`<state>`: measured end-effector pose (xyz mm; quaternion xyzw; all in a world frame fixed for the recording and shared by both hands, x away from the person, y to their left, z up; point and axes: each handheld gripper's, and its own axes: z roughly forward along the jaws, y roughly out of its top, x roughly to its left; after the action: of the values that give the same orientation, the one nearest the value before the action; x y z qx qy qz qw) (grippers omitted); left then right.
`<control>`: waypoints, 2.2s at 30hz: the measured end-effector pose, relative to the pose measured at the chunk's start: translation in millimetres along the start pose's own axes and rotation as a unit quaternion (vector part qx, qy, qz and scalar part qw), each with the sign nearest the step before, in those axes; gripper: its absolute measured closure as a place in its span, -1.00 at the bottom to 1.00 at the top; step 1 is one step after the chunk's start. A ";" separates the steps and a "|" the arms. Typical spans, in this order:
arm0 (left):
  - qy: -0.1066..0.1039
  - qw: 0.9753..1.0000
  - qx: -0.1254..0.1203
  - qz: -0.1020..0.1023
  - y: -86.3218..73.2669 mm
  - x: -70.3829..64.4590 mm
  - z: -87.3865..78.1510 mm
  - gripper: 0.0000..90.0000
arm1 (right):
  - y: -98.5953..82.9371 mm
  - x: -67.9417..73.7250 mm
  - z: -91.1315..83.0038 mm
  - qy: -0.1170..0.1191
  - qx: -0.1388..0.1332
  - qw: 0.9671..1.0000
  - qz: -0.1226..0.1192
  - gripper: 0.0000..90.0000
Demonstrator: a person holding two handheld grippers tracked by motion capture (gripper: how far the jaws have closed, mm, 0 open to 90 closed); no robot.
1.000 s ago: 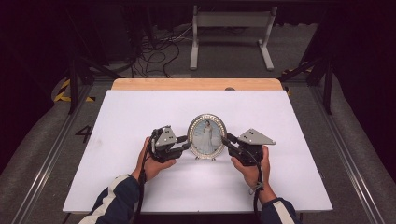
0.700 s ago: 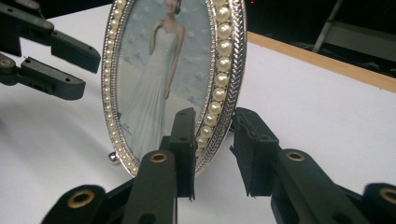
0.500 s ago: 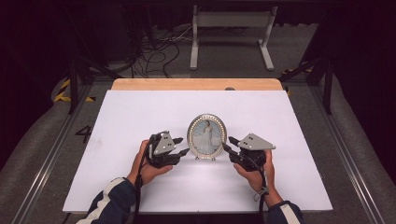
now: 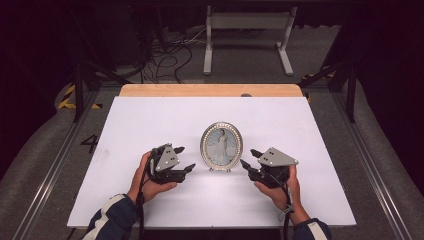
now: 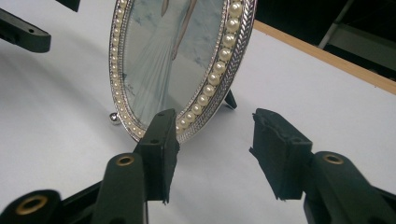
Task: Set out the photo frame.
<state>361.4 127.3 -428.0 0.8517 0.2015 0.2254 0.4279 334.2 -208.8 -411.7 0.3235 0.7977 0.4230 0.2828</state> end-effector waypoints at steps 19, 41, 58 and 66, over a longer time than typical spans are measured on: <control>0.011 1.000 0.004 -0.013 -26.7 2.1 -30.7 -0.65 | -17.9 -3.9 -11.9 -0.031 0.036 0.998 -0.033 -0.34; 0.014 0.998 0.007 -0.058 -68.6 3.8 -61.3 -0.84 | -45.8 -16.6 -35.8 -0.045 0.026 0.999 0.000 -0.56; 0.033 0.991 -0.013 -0.126 -103.6 15.2 -95.0 -0.86 | -76.9 -27.3 -59.4 -0.074 0.035 0.996 0.032 -0.59; 0.041 0.990 -0.018 -0.134 -108.5 20.9 -102.4 -0.86 | -83.3 -27.3 -61.3 -0.076 0.038 0.995 0.045 -0.59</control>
<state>305.2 263.8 -458.1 0.7988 0.3276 0.2045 0.4612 283.9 -295.6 -448.7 0.4013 0.7738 0.3787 0.3110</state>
